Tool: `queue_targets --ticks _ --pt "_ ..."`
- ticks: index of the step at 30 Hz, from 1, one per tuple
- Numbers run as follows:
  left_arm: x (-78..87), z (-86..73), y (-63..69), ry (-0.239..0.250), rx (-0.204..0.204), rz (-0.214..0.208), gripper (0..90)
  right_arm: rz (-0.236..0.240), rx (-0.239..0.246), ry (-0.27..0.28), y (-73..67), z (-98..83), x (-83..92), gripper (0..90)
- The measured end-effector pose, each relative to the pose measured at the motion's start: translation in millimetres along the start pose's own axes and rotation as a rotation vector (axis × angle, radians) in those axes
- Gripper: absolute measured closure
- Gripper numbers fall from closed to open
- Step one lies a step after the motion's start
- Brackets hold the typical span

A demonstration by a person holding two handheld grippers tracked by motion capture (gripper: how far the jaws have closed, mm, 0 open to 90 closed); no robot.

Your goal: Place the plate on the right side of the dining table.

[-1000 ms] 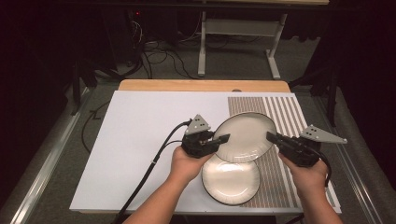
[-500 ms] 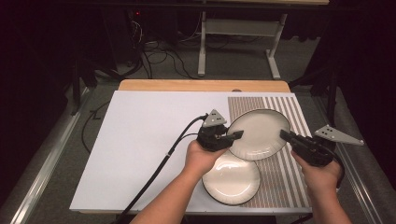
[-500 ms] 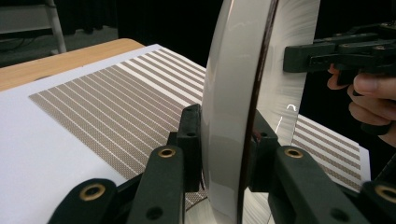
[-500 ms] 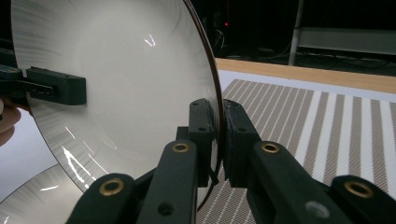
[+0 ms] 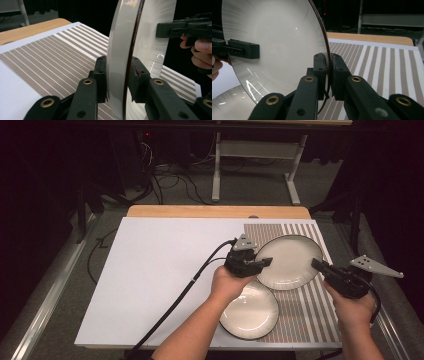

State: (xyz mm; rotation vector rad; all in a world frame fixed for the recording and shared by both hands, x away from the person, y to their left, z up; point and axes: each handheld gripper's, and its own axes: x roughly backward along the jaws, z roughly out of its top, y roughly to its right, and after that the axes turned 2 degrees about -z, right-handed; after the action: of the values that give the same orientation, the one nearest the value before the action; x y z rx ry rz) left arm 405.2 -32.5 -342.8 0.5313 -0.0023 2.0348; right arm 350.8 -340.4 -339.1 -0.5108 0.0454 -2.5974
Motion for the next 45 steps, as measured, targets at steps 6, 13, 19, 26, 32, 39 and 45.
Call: queue_targets --ticks 6,13,19,26,32,39,45 --pt "-10.8 0.4 -1.3 -0.008 0.007 0.004 70.3 -0.021 -0.004 -0.003 6.1 -1.7 0.9 86.1" --pt "-22.7 -0.2 -3.5 -0.023 0.015 0.01 68.5 -0.046 0.0 -0.016 13.2 -5.0 1.1 86.4" --pt "-41.5 -4.9 -5.7 -0.054 0.038 0.011 66.7 -0.065 -0.012 -0.037 20.9 -11.5 2.5 86.8" --pt "-53.9 -12.4 -7.9 -0.083 0.04 0.005 66.4 -0.08 -0.022 -0.065 28.7 -20.9 1.5 87.0" --pt "-59.8 -17.1 -11.6 -0.114 0.064 0.016 64.8 -0.086 -0.017 -0.092 29.3 -26.5 -2.0 87.4" --pt "-65.4 -22.0 -12.1 -0.141 0.073 0.019 64.1 -0.091 -0.023 -0.118 30.9 -33.2 -3.5 87.4" --pt "-69.8 -25.2 -11.4 -0.158 0.081 0.023 63.8 -0.091 -0.024 -0.133 33.3 -37.6 -4.3 87.5"
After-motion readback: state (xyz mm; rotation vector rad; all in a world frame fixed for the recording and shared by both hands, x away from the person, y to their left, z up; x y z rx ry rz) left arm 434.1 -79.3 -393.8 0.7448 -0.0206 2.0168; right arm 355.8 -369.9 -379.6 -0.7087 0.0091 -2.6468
